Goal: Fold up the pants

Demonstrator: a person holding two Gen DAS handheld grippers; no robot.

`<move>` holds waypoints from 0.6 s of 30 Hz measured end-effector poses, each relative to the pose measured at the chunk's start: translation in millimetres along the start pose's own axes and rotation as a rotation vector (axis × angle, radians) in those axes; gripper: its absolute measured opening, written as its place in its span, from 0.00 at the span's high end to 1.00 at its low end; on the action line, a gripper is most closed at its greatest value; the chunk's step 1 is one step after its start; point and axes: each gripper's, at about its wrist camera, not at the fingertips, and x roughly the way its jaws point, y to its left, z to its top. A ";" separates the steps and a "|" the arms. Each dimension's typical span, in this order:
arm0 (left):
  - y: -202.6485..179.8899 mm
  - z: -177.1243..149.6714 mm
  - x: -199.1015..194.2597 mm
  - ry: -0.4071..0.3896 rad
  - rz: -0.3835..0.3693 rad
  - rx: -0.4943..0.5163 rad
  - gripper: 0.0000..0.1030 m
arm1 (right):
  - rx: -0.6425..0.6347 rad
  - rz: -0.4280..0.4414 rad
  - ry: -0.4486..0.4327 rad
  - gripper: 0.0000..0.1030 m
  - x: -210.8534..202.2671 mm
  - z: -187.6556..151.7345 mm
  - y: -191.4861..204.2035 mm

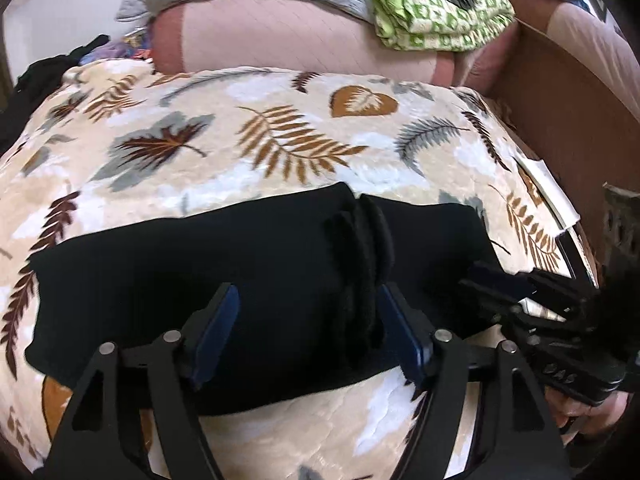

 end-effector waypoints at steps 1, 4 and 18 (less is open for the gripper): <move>3.8 -2.2 -2.5 0.002 0.009 -0.008 0.30 | 0.000 0.006 0.023 0.68 8.5 -2.6 2.3; 15.5 -9.9 -8.1 0.006 0.033 -0.032 0.30 | -0.022 -0.019 0.041 0.67 20.4 -6.6 7.7; 108.6 -60.5 -49.0 -0.051 0.142 -0.383 0.20 | -0.259 0.134 0.010 0.54 41.0 46.3 100.6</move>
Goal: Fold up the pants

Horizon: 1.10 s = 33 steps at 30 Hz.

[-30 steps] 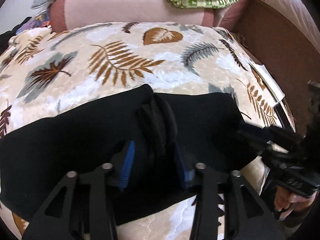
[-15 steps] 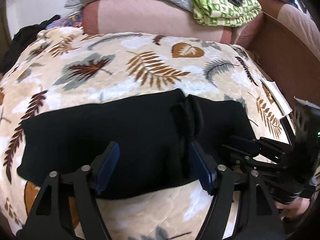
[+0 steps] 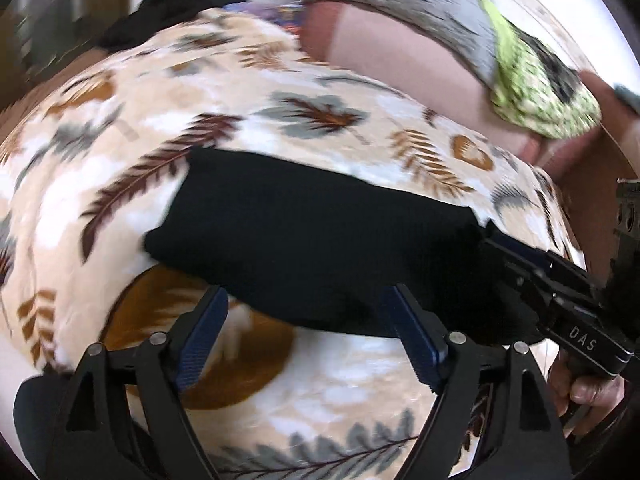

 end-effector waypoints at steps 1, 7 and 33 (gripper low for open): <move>5.3 0.3 0.9 0.003 0.012 -0.008 0.20 | -0.017 0.006 0.005 0.54 6.2 4.2 5.2; 26.2 2.7 5.6 0.005 0.053 -0.055 0.20 | -0.042 0.054 0.028 0.54 31.5 18.9 27.3; 68.8 1.1 27.4 0.033 -0.024 -0.276 0.16 | -0.257 0.114 0.139 0.36 128.1 65.2 69.9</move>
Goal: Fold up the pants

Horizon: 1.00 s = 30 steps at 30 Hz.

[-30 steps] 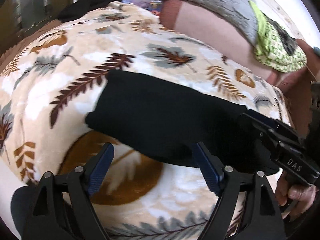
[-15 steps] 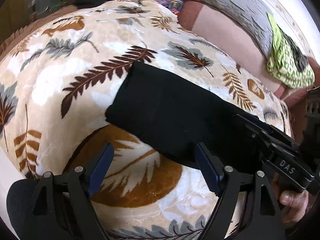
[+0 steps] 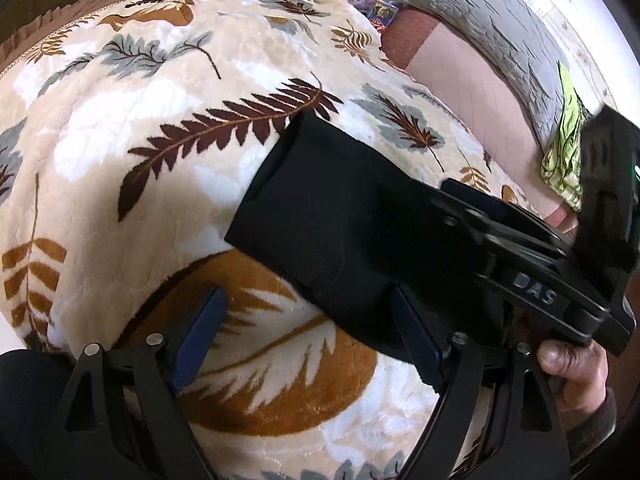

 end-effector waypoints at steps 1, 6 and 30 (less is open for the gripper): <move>0.7 0.8 0.5 -0.003 -0.003 -0.002 0.15 | -0.010 0.005 0.011 0.36 6.0 3.2 1.9; 1.1 4.1 5.2 -0.008 -0.021 -0.008 0.05 | -0.057 0.027 0.075 0.35 33.7 13.6 5.6; -145.6 -26.8 -91.0 -0.305 -0.219 0.523 0.78 | 0.220 0.072 -0.338 0.90 -166.1 -33.3 -69.9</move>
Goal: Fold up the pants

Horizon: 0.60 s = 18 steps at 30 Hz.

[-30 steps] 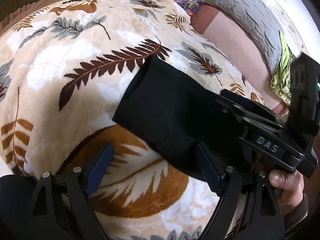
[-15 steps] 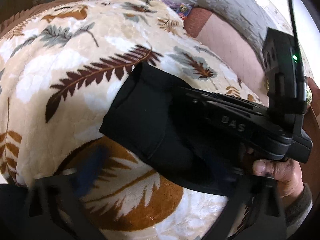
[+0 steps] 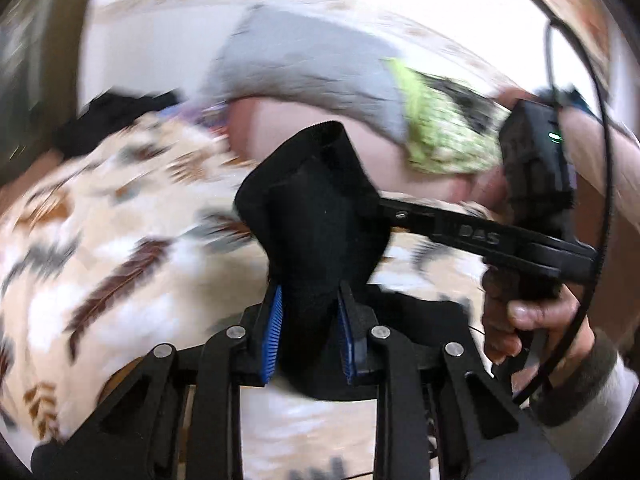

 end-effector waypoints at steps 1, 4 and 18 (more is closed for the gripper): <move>-15.1 -0.4 4.8 0.004 -0.020 0.040 0.78 | 0.025 -0.032 -0.012 0.90 -16.5 -7.4 -13.1; -60.9 -9.3 28.6 0.043 -0.095 0.136 0.80 | 0.118 -0.099 -0.015 0.90 -44.5 -32.6 -47.4; -136.4 -48.6 81.2 0.264 -0.295 0.284 0.37 | 0.493 -0.292 -0.075 0.44 -154.2 -122.8 -131.9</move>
